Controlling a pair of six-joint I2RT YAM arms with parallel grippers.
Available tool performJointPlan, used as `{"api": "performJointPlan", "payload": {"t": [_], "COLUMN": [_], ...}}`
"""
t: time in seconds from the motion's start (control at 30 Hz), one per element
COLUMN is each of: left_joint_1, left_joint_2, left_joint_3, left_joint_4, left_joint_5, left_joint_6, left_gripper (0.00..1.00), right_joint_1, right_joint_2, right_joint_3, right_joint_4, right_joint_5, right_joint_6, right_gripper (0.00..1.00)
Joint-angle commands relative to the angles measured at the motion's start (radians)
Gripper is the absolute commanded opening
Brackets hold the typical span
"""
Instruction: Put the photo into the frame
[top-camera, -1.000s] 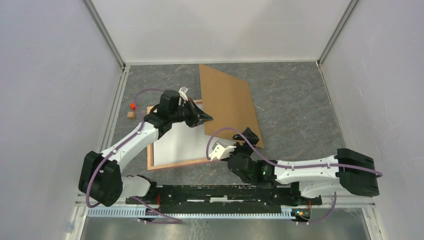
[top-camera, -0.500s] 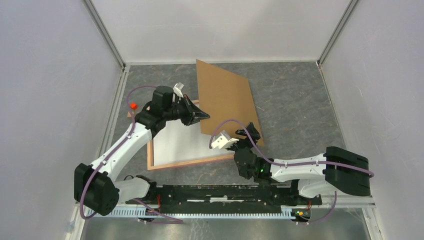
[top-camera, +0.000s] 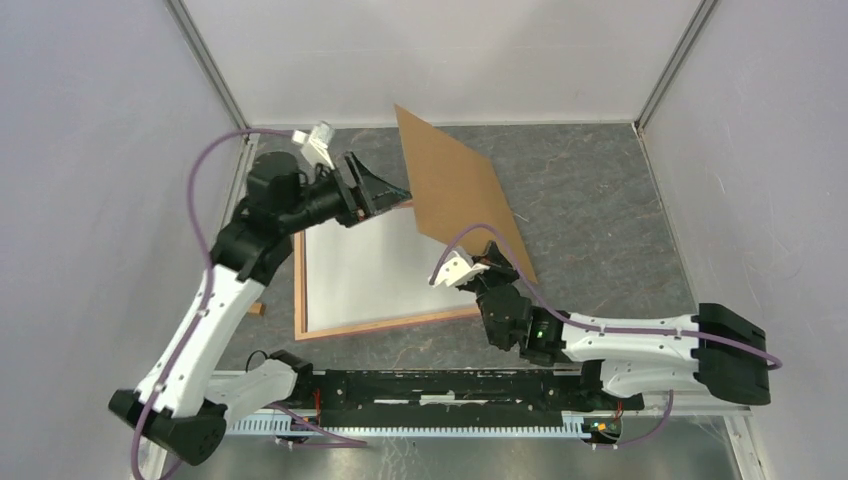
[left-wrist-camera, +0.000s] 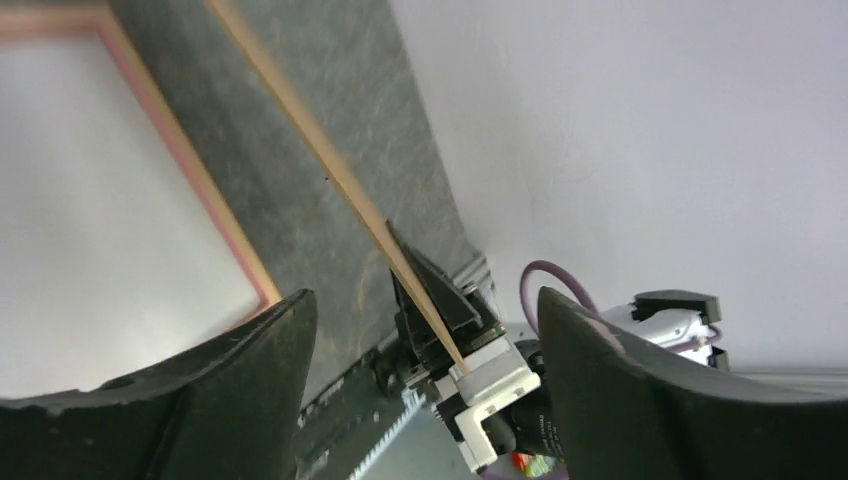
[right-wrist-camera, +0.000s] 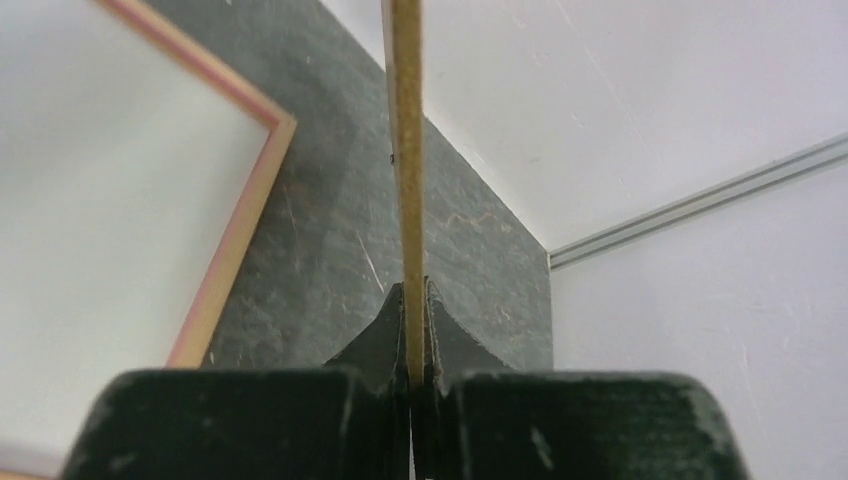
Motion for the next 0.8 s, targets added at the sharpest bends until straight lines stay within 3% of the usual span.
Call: {"api": "performJointPlan", "payload": {"t": [0.0,0.13,0.33,0.63,0.77], "left_joint_1": [0.004,0.004,0.005,0.005,0.004], "left_joint_2": [-0.115,-0.185,-0.243,-0.217,-0.176], "left_joint_3": [0.202,0.299,0.315,0.243,0.234], "left_joint_4": [-0.114,-0.158,-0.128,-0.071,-0.045], "left_joint_5": [-0.164,-0.277,-0.363,-0.364,-0.379], "left_joint_6": [0.225,0.304,0.350,0.359,0.381], "left_gripper": [0.91,0.96,0.99,0.99,0.99], "right_joint_1": [-0.008,-0.067,-0.300,-0.466,-0.602], "right_joint_2": [-0.096,-0.182,-0.316,-0.294,-0.274], "right_joint_3": [0.125,0.184,0.226,0.300,0.407], "right_joint_4": [0.049,-0.066,-0.310,-0.407,-0.518], "right_joint_5": [-0.002,-0.067,-0.447,-0.642,-0.885], "right_joint_6": [0.067,0.217,0.643,0.821,0.963], "right_gripper": [0.00,0.00,0.00,0.00,0.00]}}
